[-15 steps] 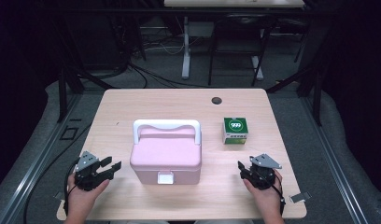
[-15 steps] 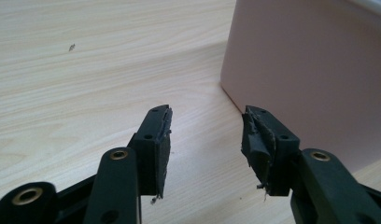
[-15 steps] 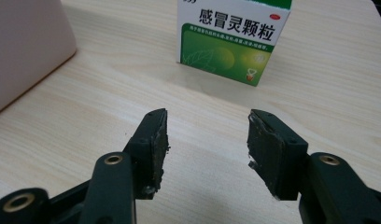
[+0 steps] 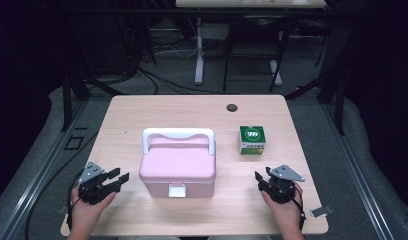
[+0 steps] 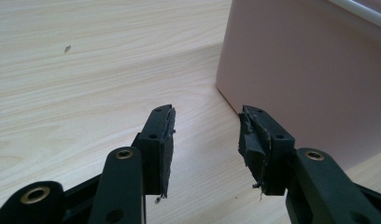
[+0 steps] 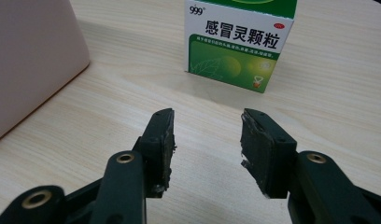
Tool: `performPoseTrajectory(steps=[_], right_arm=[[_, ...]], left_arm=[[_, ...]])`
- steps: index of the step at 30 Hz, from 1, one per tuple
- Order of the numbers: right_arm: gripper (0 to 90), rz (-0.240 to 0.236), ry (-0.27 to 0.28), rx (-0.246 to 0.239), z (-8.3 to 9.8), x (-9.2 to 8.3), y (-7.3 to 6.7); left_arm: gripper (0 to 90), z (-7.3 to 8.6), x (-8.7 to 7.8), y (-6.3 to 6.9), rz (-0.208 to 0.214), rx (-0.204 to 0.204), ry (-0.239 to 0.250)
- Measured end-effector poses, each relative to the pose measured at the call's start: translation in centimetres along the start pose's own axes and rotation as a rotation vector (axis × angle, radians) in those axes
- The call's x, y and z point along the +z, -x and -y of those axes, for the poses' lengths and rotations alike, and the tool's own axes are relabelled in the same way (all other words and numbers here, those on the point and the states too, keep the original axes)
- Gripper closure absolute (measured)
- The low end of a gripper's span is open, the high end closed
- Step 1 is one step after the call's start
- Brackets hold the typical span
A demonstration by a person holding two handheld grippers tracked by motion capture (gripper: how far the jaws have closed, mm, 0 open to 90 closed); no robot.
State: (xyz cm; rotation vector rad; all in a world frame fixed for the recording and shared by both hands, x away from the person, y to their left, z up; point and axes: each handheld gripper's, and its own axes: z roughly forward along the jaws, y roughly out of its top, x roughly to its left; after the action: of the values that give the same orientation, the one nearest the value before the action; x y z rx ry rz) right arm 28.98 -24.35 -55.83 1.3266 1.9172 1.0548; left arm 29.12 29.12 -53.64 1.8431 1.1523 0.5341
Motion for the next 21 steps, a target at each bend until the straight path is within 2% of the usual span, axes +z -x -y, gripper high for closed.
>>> performPoseTrajectory(steps=[5,7,13,14,15,19,21], right_arm=[[54.2,-0.012,-0.016,0.006,0.0,0.1,-0.1],[53.7,-0.009,-0.016,0.0,-0.1,0.1,-0.3],[51.0,-0.016,-0.017,-0.003,-0.4,0.0,-0.6],[50.0,-0.036,-0.02,0.004,-0.5,-0.1,-0.6],[49.3,-0.027,-0.03,0.008,-0.7,-0.1,-0.7],[49.4,-0.04,-0.053,0.003,-1.5,-0.3,-0.9],[49.5,-0.034,-0.038,-0.006,-2.7,-0.6,-1.4]], left_arm=[[59.6,-0.2,-0.2,0.1,0.024,0.008,0.0],[59.5,-0.2,-0.3,0.2,0.019,0.013,0.0],[60.8,-1.2,-0.6,0.3,0.056,-0.014,0.009],[61.1,-1.5,-0.7,0.4,0.056,-0.006,0.003],[61.6,-1.8,-0.8,0.5,0.057,-0.005,0.002],[63.5,-2.6,-0.9,0.8,0.063,-0.001,-0.01],[63.2,-3.4,-1.0,1.1,0.076,0.0,-0.011]])
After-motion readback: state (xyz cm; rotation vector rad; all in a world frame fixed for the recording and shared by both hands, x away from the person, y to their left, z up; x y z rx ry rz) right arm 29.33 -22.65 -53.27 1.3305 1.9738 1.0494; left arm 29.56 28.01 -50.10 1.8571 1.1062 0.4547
